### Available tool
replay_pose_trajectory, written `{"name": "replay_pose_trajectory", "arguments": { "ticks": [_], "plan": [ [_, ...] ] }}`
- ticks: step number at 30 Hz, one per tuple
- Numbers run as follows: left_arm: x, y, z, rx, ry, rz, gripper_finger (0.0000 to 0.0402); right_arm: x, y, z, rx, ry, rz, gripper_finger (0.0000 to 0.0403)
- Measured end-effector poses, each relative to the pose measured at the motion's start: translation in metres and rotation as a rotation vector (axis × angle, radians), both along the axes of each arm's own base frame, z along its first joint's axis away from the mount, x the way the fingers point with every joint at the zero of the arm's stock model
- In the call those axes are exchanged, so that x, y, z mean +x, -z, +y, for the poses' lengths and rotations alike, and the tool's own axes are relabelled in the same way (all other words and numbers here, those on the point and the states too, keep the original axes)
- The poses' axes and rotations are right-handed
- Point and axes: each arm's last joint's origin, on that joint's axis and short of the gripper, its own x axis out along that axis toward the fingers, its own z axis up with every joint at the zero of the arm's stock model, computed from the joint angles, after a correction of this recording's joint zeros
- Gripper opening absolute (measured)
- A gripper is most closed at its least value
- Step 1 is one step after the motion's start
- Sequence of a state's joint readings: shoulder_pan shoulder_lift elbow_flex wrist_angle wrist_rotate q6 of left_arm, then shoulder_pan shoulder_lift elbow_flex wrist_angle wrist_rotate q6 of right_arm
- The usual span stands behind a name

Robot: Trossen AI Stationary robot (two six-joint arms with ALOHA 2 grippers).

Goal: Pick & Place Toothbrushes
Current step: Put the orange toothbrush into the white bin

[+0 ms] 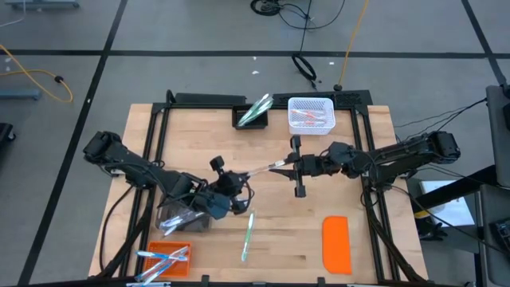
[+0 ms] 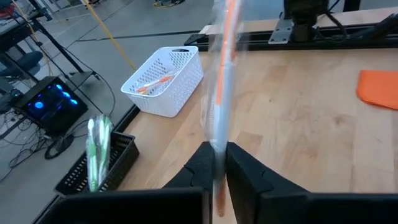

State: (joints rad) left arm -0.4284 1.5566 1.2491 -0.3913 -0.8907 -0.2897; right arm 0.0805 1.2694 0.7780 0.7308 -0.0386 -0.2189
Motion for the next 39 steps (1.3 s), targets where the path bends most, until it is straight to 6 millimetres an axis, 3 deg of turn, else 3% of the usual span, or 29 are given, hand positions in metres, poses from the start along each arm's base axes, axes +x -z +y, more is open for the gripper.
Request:
{"name": "replay_pose_trajectory", "arguments": {
  "ticks": [3,12,21,31,39],
  "plan": [
    [0.0,0.0,0.0,0.004,-0.004,0.001,0.0029,0.0,0.0,0.001,-0.003,-0.013,0.003,0.0011],
    [0.0,0.0,0.0,-0.008,-0.005,-0.004,0.0021,0.0,0.0,0.001,-0.009,-0.019,0.002,0.0009],
    [-0.001,0.0,-0.002,-0.038,-0.032,-0.037,0.0076,0.0,0.003,-0.001,-0.015,0.007,0.034,0.0009],
    [-0.001,0.0,-0.002,-0.035,-0.031,-0.036,0.0168,-0.007,0.005,-0.013,-0.053,0.225,0.13,0.0008],
    [-0.001,0.0,-0.002,-0.039,-0.018,-0.028,0.0188,-0.022,0.007,-0.044,-0.055,0.556,0.266,0.0008]
  ]
}}
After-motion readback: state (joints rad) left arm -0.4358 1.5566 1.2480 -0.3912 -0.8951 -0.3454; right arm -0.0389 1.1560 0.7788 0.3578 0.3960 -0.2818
